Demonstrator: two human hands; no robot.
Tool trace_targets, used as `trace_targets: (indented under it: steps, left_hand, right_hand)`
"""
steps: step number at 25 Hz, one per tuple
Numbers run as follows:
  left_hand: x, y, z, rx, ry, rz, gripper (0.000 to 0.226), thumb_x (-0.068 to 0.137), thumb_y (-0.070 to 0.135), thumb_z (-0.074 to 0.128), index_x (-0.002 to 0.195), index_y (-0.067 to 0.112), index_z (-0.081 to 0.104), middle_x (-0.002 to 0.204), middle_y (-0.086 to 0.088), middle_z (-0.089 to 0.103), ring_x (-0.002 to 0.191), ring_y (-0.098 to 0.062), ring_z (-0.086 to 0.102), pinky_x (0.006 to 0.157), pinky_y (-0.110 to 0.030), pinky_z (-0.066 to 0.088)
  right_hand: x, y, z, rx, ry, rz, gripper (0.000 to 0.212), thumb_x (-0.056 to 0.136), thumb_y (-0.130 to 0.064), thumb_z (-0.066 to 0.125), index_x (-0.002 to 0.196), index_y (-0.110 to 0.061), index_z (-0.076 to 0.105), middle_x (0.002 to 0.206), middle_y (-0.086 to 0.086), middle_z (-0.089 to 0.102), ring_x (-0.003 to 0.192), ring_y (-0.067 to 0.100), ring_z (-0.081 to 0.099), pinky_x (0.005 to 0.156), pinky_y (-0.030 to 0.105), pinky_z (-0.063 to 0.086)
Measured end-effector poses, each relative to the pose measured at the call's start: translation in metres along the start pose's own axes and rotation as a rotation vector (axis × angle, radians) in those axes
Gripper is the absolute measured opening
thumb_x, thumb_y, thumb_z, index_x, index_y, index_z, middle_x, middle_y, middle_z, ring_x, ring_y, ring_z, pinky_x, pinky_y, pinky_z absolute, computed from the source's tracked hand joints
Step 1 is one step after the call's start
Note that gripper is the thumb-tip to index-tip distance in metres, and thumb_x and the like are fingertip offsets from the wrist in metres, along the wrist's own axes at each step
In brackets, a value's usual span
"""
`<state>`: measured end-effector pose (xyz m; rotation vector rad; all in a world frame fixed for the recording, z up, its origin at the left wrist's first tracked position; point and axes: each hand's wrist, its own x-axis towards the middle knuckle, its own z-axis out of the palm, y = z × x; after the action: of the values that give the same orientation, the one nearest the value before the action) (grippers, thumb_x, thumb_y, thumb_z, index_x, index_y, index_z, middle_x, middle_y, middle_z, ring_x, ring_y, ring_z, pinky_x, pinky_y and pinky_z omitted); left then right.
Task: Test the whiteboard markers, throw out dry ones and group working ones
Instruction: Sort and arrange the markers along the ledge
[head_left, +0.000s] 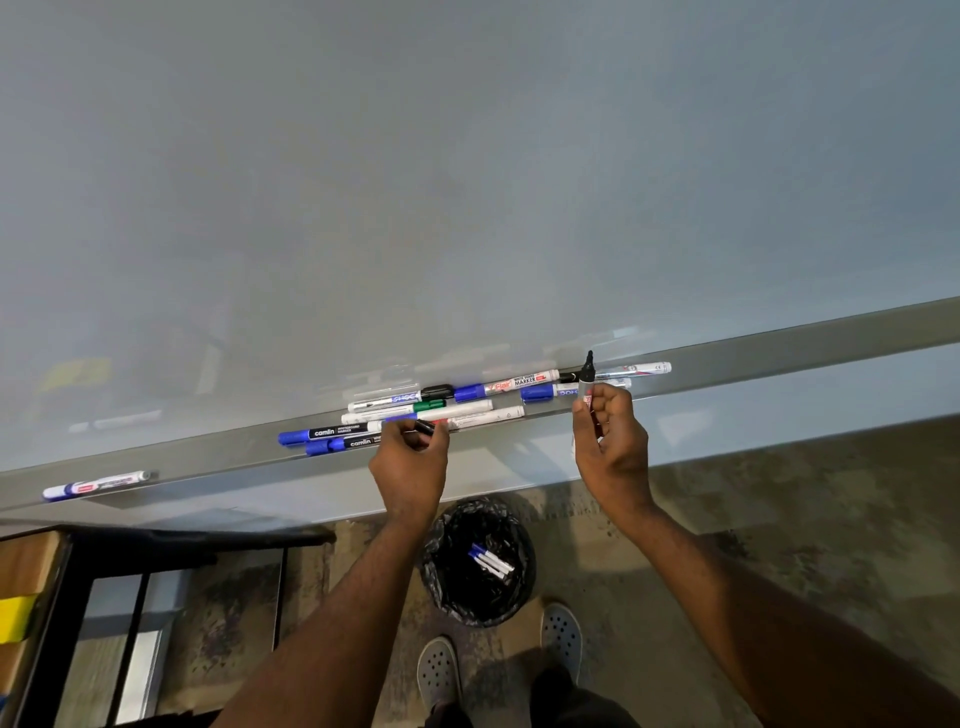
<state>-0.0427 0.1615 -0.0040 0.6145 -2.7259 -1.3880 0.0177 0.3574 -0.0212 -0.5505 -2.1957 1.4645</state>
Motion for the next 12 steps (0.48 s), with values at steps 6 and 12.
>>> trace_targets:
  steps: [6, 12]
  left_hand:
    - [-0.001, -0.008, -0.028, -0.277, -0.187, -0.124, 0.018, 0.084, 0.012, 0.070, 0.092, 0.017, 0.055, 0.079, -0.005, 0.067, 0.075, -0.022, 0.070, 0.082, -0.044, 0.058]
    - [0.010, 0.026, -0.103, -0.460, -0.330, 0.043, 0.020, 0.086, 0.011, 0.069, 0.101, 0.024, 0.063, 0.097, -0.007, 0.071, 0.088, -0.023, 0.070, 0.083, -0.036, 0.057]
  right_hand:
    - [-0.023, -0.022, 0.011, -0.078, -0.095, -0.158, 0.029, 0.099, -0.016, 0.052, 0.127, -0.011, 0.047, 0.076, -0.006, 0.060, 0.066, 0.007, 0.059, 0.056, 0.017, 0.047]
    - [-0.034, -0.109, 0.040, -0.128, -0.239, -0.450, 0.033, 0.099, -0.017, 0.040, 0.126, -0.017, 0.060, 0.110, 0.000, 0.062, 0.094, 0.009, 0.058, 0.078, 0.007, 0.042]
